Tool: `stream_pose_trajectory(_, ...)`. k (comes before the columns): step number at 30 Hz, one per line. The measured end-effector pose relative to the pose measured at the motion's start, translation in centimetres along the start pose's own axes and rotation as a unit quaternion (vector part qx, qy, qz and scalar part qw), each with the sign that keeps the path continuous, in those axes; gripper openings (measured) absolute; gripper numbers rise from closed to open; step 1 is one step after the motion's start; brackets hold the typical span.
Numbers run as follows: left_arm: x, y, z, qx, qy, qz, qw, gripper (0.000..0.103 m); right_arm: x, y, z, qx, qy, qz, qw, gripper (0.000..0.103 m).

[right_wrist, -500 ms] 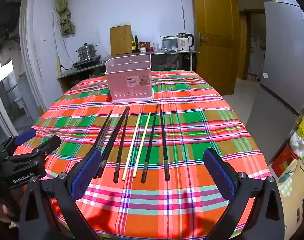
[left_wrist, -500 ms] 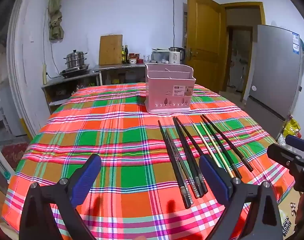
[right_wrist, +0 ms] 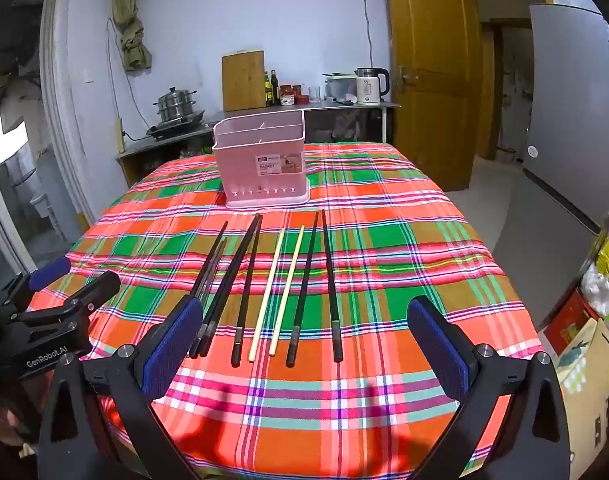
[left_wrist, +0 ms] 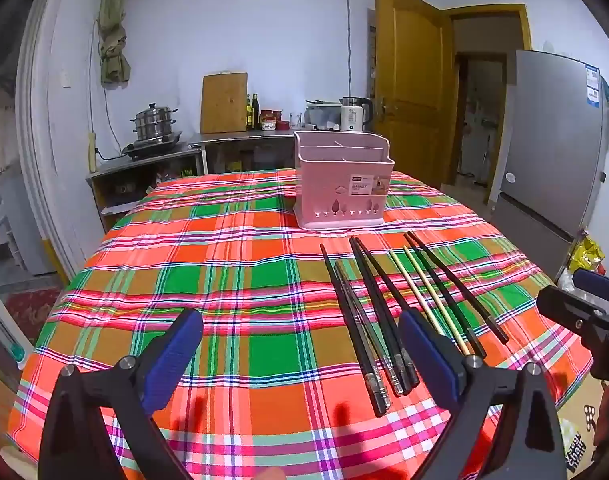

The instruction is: Organize utensils

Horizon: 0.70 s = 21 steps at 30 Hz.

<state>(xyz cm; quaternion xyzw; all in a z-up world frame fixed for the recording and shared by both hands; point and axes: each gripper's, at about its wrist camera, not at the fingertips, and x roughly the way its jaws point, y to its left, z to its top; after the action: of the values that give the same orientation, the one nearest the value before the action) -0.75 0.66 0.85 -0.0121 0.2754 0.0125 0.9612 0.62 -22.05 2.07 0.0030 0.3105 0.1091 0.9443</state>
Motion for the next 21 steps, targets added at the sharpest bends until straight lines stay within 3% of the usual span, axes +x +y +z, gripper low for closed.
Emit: stream_pose_trajectory(21,-0.03,-0.26,-0.33,0.001,-0.001,0.001,1.0000,0.099,0.29,0.23,0.18,-0.002,0.004,0.003,1.000,0.102)
